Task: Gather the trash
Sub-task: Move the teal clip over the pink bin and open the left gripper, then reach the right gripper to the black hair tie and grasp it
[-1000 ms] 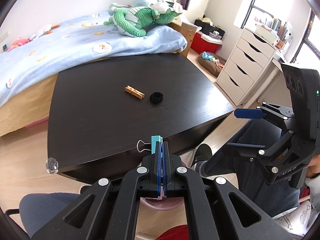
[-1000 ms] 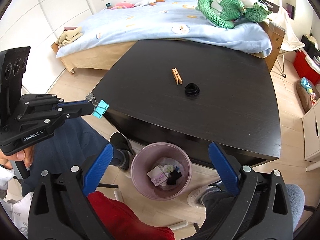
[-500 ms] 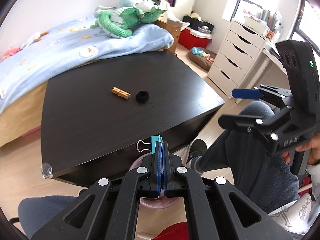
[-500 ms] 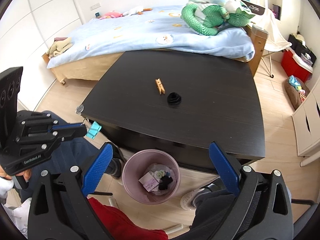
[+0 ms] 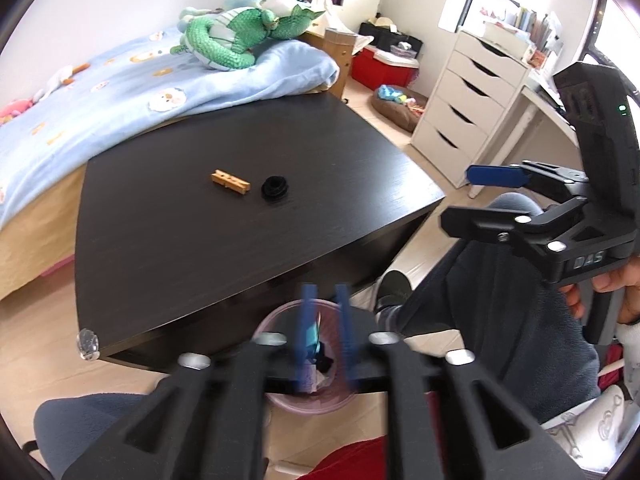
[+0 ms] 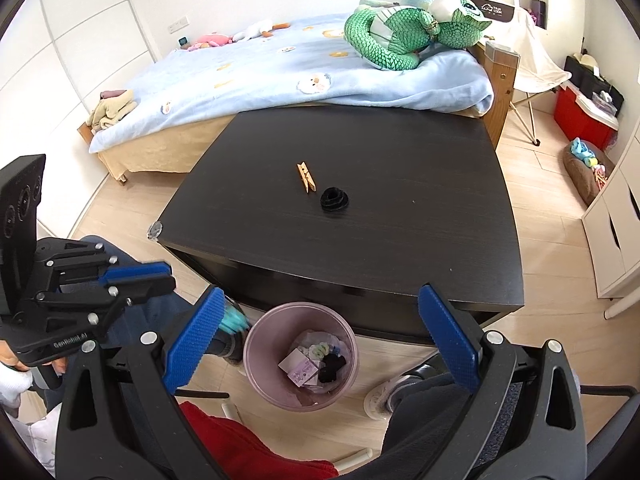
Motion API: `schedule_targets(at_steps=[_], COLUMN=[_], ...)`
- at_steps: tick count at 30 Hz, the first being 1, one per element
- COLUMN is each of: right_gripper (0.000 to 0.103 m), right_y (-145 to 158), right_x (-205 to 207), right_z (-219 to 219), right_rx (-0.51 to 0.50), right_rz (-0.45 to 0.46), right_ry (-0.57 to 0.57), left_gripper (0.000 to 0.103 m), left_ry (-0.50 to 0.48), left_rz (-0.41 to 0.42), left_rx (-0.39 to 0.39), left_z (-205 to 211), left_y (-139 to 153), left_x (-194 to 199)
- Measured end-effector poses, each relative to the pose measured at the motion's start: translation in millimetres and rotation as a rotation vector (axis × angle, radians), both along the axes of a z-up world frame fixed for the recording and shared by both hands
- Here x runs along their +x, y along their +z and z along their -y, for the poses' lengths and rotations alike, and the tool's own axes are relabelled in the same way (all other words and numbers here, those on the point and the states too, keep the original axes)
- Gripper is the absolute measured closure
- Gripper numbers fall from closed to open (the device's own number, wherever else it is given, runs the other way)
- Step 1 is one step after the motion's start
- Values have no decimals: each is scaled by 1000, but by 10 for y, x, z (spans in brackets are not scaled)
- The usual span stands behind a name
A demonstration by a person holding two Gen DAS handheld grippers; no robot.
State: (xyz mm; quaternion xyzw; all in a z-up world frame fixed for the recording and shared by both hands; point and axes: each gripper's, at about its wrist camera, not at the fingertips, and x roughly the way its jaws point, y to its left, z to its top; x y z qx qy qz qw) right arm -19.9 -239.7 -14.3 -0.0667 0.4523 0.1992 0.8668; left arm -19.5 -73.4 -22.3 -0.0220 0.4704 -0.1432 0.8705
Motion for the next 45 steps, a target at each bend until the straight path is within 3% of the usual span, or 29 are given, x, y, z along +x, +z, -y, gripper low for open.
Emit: schedule_targets(at_steps=[1, 2, 3, 4, 27, 37, 45], right_gripper=[7, 7, 6, 5, 3, 3, 3], right_y=[3, 6, 4, 0, -105, -95, -268], right_x=[0, -3, -9, -12, 134, 563, 1032], right_z=[2, -1, -2, -6, -128, -316, -559], right_rx=[0, 0, -1, -3, -5, -29, -112], right_rz=[1, 2, 2, 2, -22, -20, -56], right_ry=[0, 0, 1, 1, 21, 50, 97], left_gripper=[45, 34, 10, 8, 8, 8, 8], left_ry=[10, 23, 35, 47, 185, 233, 249], left_rz=[3, 9, 18, 35, 61, 89, 78], left_rx=[-7, -8, -7, -14, 0, -3, -2], left_z=[-18, -36, -48, -70, -387, -562, -654], left_y=[-8, -10, -6, 9, 9, 49, 25], left_x=[0, -1, -9, -25, 78, 243, 332])
